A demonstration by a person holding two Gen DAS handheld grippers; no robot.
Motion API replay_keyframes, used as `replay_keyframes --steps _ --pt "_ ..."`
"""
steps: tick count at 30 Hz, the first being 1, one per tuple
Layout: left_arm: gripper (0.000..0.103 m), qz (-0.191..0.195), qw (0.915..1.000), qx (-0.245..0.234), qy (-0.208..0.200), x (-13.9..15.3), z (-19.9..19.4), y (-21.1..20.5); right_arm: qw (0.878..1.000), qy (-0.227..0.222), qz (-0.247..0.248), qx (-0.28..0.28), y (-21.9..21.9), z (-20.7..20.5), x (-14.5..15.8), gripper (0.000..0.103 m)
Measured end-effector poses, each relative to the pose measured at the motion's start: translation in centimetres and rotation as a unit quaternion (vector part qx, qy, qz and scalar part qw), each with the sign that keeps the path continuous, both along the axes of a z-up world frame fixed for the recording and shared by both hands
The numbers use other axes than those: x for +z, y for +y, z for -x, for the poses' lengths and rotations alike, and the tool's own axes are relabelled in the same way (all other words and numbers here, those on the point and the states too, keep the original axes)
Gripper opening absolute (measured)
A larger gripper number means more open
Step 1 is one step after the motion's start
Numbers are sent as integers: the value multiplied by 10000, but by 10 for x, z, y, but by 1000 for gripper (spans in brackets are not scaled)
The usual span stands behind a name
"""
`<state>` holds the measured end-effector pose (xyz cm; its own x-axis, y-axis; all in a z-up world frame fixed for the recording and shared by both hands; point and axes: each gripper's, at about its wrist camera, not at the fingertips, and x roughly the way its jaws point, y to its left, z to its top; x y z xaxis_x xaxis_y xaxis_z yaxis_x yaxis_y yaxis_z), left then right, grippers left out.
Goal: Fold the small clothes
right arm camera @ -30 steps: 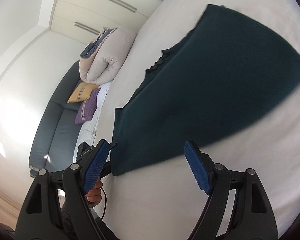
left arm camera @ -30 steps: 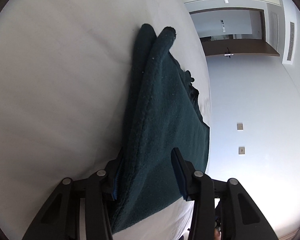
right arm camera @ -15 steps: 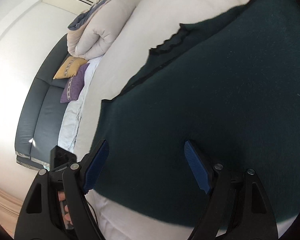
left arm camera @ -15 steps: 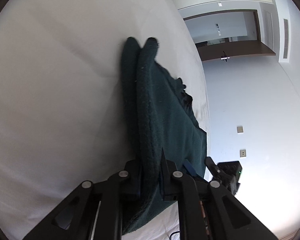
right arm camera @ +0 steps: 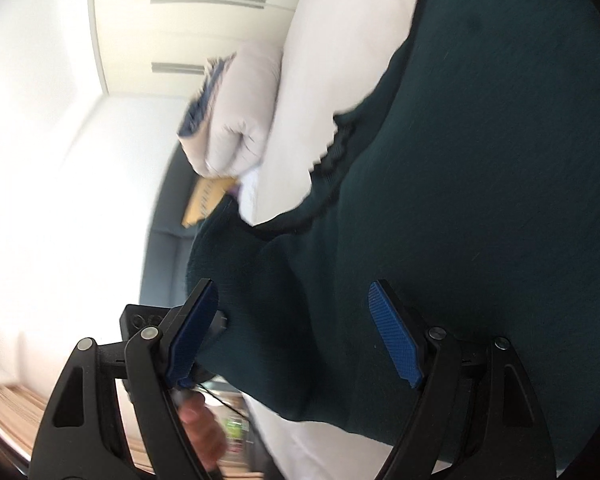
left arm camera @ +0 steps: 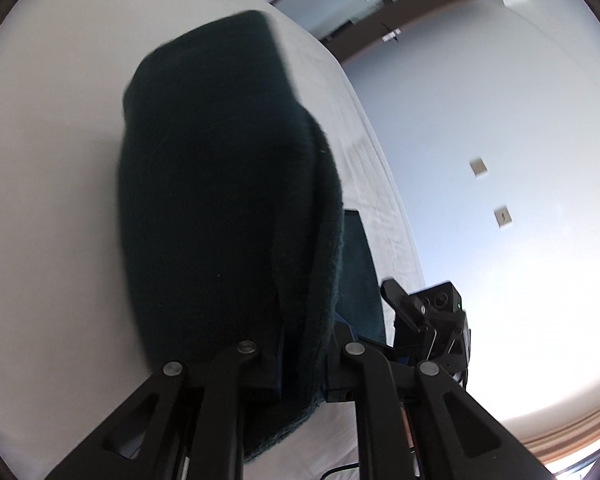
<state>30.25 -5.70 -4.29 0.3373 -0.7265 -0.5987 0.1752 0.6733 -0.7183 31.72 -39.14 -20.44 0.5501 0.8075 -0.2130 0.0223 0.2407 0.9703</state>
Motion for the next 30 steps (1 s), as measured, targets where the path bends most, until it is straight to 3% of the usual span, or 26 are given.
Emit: replay_keyframes --steps 2,4,6,9,12,16,20,23,24,26,28,30 --pt "14 2 9998 -208 -56 -10 -4 -34 9992 157 -363 -10 -14 -10 -11 81" --pt "24 89 9994 -323 107 -26 -5 -53 9969 407 -674 76 -19 -22 -23 82" --pt "53 91 9988 -428 235 -38 1 -63 9938 625 -910 138 -25 -33 -33 82" --pt "70 42 9981 -620 -15 -33 20 -63 9945 642 -763 323 -22 -43 -27 82" --pt "74 18 9976 -586 -369 -19 36 -45 9959 629 -540 348 -17 -53 -23 82" --pt "78 -48 9969 -250 -749 -10 52 -6 9954 703 288 585 -3 -60 -8 82" --pt "79 -34 9989 36 -475 -31 54 25 9847 615 1406 826 24 -70 11 82" --pt "79 -24 9994 87 -346 -46 62 36 9693 454 2207 983 44 -72 22 82" --pt "79 -21 9994 83 -331 -48 66 35 9619 374 2509 1017 52 -71 26 80" --pt "79 -6 9997 67 -236 -55 73 37 9505 309 2890 1102 64 -71 28 64" --pt "79 -1 9999 46 -126 -63 79 36 9404 309 3202 1103 64 -69 26 27" --pt "79 -12 10000 48 -77 -67 83 38 9375 310 3314 1014 59 -67 26 18"
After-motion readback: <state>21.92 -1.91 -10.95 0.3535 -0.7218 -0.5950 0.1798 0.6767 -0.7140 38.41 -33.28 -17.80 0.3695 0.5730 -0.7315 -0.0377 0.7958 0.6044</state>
